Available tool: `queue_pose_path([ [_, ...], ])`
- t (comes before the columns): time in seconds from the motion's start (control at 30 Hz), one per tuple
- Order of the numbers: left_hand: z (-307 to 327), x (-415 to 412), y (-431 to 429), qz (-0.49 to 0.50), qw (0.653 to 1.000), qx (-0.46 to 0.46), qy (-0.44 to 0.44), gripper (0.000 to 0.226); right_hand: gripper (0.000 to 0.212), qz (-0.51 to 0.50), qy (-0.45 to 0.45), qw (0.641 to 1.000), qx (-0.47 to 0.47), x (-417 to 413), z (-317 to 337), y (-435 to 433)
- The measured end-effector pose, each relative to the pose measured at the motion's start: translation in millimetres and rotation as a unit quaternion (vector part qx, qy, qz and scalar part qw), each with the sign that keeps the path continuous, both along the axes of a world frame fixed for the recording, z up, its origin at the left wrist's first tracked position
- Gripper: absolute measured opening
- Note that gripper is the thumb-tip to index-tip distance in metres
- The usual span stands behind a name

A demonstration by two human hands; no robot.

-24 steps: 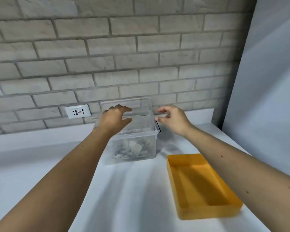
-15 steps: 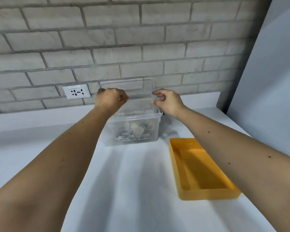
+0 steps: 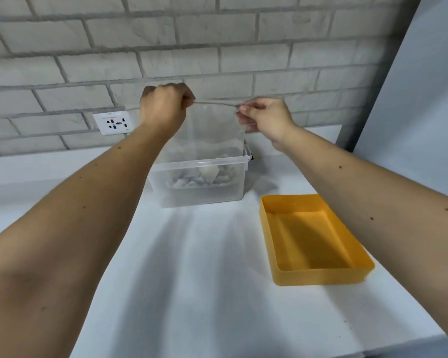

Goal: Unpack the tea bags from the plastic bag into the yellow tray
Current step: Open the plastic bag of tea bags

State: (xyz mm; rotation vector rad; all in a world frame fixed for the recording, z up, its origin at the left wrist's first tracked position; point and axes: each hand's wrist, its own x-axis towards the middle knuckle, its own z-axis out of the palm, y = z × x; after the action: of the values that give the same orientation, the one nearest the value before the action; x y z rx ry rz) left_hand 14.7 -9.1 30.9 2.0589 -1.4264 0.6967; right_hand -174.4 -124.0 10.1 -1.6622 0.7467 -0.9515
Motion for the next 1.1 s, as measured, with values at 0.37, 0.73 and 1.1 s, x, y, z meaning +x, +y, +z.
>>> queue_pose_path([
  [0.37, 95.5, -16.1, 29.0, -0.112, 0.968, -0.22, -0.038, 0.028, 0.011, 0.023, -0.139, 0.983, -0.118, -39.3, 97.9, 42.0],
  [0.73, 36.6, -52.9, 92.1, -0.171, 0.977, -0.124, 0.03, 0.023, 0.011, 0.03, -0.107, 0.992, -0.052, -79.3, 37.9, 91.8],
  [1.1, -42.3, -85.5, 143.5, -0.155, 0.968, 0.041, 0.196, 0.011, 0.02, 0.052, -0.012, 0.998, 0.029, -98.4, -46.2, 109.5],
])
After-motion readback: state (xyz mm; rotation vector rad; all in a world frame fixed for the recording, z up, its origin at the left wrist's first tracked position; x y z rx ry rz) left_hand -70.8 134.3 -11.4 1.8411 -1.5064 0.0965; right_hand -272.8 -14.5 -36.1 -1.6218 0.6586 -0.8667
